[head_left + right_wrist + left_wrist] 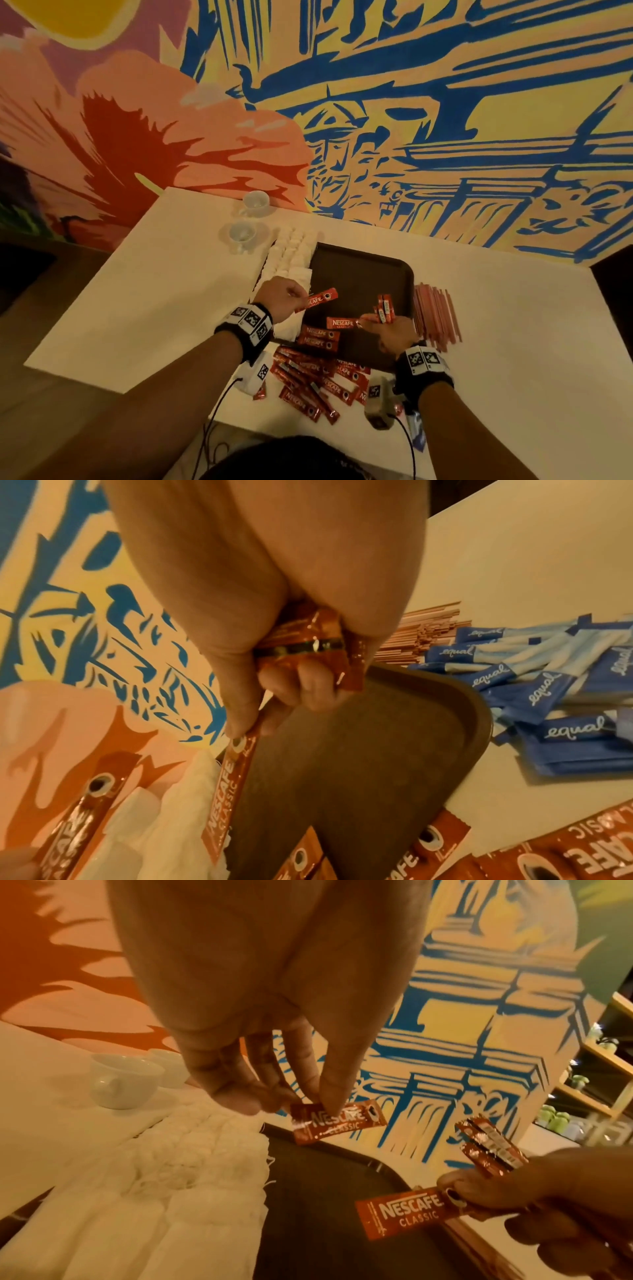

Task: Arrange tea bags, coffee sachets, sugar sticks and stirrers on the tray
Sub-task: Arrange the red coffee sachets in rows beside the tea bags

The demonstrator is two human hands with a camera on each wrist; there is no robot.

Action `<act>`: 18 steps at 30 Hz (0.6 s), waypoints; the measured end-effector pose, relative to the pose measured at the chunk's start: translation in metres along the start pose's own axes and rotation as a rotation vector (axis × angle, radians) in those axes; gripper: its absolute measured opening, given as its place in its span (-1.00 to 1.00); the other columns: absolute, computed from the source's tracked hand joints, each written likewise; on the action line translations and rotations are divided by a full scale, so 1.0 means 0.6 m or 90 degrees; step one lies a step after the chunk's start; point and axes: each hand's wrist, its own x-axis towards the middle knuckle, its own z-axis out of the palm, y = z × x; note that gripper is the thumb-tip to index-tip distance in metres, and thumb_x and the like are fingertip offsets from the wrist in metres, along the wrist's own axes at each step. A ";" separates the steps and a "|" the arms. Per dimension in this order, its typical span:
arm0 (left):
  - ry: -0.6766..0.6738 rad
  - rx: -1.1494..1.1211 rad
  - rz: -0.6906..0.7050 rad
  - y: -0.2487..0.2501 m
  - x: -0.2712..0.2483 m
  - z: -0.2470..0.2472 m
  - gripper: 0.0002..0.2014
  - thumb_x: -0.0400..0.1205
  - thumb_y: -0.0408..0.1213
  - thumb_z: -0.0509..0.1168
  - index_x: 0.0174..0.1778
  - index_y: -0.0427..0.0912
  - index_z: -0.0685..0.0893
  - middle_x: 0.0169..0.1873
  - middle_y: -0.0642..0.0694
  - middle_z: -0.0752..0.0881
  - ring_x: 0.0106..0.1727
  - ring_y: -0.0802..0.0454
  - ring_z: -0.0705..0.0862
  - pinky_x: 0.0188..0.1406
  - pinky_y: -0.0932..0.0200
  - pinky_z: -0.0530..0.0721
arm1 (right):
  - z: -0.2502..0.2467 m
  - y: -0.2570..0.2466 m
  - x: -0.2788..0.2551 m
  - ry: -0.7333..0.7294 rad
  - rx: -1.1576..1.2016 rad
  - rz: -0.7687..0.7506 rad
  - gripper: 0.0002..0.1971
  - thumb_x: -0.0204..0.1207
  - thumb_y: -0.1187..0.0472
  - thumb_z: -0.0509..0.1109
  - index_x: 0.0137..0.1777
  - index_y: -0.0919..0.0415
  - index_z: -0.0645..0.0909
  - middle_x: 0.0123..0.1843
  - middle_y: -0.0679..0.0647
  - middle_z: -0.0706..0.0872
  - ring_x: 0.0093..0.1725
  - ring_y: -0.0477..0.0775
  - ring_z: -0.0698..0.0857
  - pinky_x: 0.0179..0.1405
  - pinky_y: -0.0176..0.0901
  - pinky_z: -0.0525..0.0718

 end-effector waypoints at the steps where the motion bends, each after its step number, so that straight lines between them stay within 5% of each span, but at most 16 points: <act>1: -0.004 0.027 0.007 -0.001 0.012 0.004 -0.95 0.55 -0.17 0.51 -0.17 0.00 0.88 -0.21 0.13 0.82 -0.14 0.21 0.72 -0.10 0.33 0.63 | 0.004 0.003 0.008 0.004 -0.014 0.000 -0.91 0.54 0.22 0.57 0.02 0.12 0.84 -0.43 -0.12 0.67 -0.52 -0.20 0.57 -0.51 -0.35 0.46; 4: -0.029 0.078 0.010 -0.002 0.045 0.019 -0.96 0.55 -0.20 0.51 -0.14 -0.03 0.87 -0.19 0.08 0.84 -0.16 0.23 0.70 -0.28 0.50 0.45 | 0.014 0.010 0.034 0.003 -0.038 0.027 -0.91 0.56 0.24 0.56 0.03 0.10 0.82 -0.28 -0.03 0.72 -0.55 -0.20 0.59 -0.65 -0.42 0.46; 6: -0.044 0.100 0.004 -0.006 0.067 0.031 -0.96 0.56 -0.24 0.50 -0.13 -0.02 0.86 -0.18 0.07 0.84 -0.14 0.20 0.75 -0.18 0.40 0.58 | 0.021 0.016 0.051 -0.004 -0.035 0.045 -0.91 0.57 0.27 0.54 0.00 0.08 0.81 -0.18 0.02 0.78 -0.57 -0.21 0.62 -0.65 -0.43 0.50; 9: -0.068 0.146 -0.004 -0.014 0.095 0.053 -0.95 0.58 -0.21 0.48 -0.13 0.05 0.83 -0.17 0.09 0.83 -0.13 0.13 0.77 -0.05 0.17 0.76 | 0.036 0.029 0.076 0.003 -0.011 0.073 -0.88 0.55 0.29 0.56 -0.06 0.02 0.83 0.01 0.05 0.84 -0.17 -0.09 0.77 -0.08 -0.13 0.78; 11: -0.078 0.183 0.004 -0.018 0.109 0.067 -0.95 0.59 -0.16 0.46 -0.15 0.11 0.80 -0.12 0.10 0.81 -0.10 0.10 0.76 -0.03 0.09 0.78 | 0.046 0.036 0.088 0.001 -0.007 0.094 -0.87 0.52 0.29 0.58 -0.09 0.01 0.84 0.05 0.02 0.85 0.08 0.06 0.79 0.27 0.13 0.74; 18: -0.078 0.285 0.063 -0.033 0.148 0.098 -0.90 0.65 -0.16 0.37 -0.09 0.10 0.79 -0.04 0.08 0.78 -0.03 0.04 0.74 0.05 0.05 0.76 | 0.079 0.059 0.139 0.004 -0.055 0.156 -0.80 0.47 0.17 0.63 0.08 0.08 0.84 0.07 0.09 0.86 0.05 0.11 0.82 0.21 0.15 0.79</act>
